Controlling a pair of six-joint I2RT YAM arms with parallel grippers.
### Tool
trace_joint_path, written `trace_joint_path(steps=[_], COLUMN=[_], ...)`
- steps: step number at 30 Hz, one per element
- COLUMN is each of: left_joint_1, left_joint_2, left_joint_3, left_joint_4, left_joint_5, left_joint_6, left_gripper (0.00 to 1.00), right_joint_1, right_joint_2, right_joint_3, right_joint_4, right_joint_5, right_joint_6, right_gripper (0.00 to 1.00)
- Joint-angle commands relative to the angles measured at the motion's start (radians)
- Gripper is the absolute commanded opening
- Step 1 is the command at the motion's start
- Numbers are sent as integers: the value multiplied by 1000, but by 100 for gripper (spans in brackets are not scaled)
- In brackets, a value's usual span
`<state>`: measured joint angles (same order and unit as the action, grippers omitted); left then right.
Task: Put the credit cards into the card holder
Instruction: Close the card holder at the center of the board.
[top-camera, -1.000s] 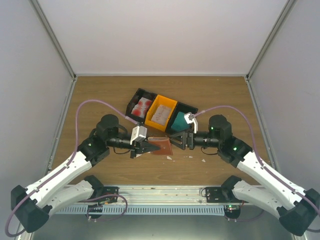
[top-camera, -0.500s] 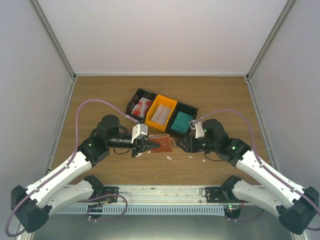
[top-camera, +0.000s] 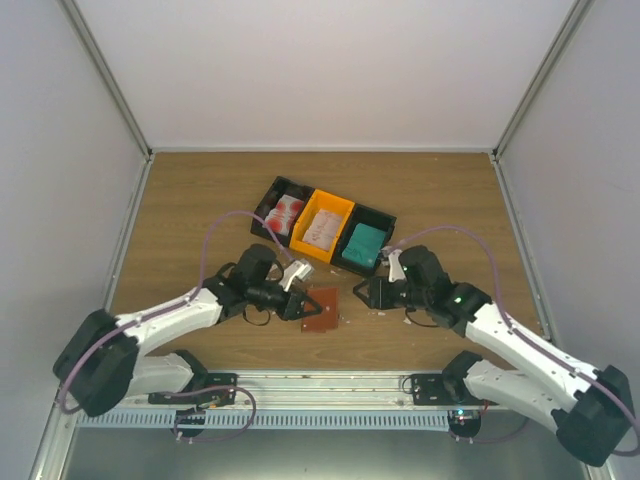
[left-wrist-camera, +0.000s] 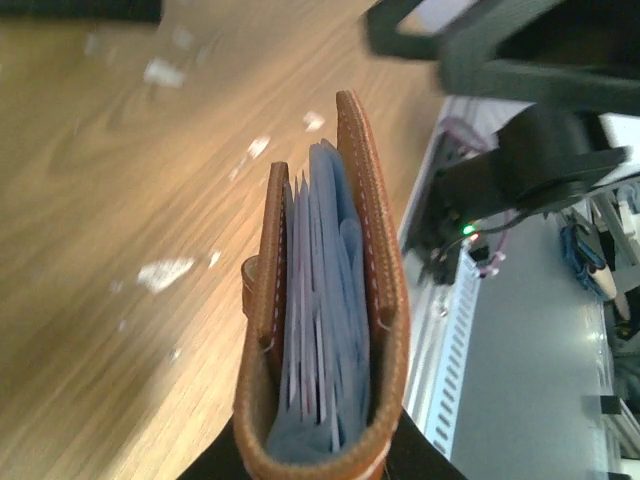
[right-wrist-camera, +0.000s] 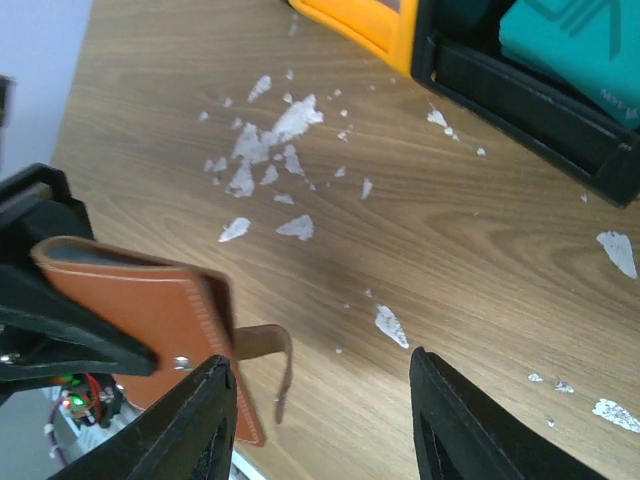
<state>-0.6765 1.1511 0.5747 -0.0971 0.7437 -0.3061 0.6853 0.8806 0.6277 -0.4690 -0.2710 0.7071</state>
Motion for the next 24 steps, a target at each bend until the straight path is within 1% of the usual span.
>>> trace_joint_path(steps=[1,4,7,8,10,12,13,16,19,21,24], left_joint_1=[24,52,75,80,89,98,102,109,110,110,110], left_joint_2=[147,257,357,385,428,447,448,418,364,330,294], left_joint_3=[-27,-23,-3,6,17,17,17,19,20,16,2], left_joint_4=[151,220,250,252,254,243,229,159,55,2,-57], left_joint_5=[36,73,97,100,101,77,59,-40,-142,-204,-259], left_joint_6=[-132,-161,-167,-161,-156,-152,-149,-137,-128,-130,-142], left_gripper=[0,0,0,2,12,25,31,44,50,52,54], right_joint_1=[10,21,35,40,51,66,73,89,113,126,148], right_joint_2=[84,165,255,282,339,390,414,473,498,509,528], right_joint_3=[-40,-45,-36,-29,-13,8,17,35,60,78,107], right_joint_4=[83,114,144,151,161,163,164,177,185,185,170], right_joint_5=[-31,-40,-43,-35,-3,30,41,47,38,36,46], right_joint_6=[-14,-32,-48,-51,-55,-59,-59,-61,-67,-72,-74], right_gripper=[49,50,50,50,47,42,41,40,42,44,48])
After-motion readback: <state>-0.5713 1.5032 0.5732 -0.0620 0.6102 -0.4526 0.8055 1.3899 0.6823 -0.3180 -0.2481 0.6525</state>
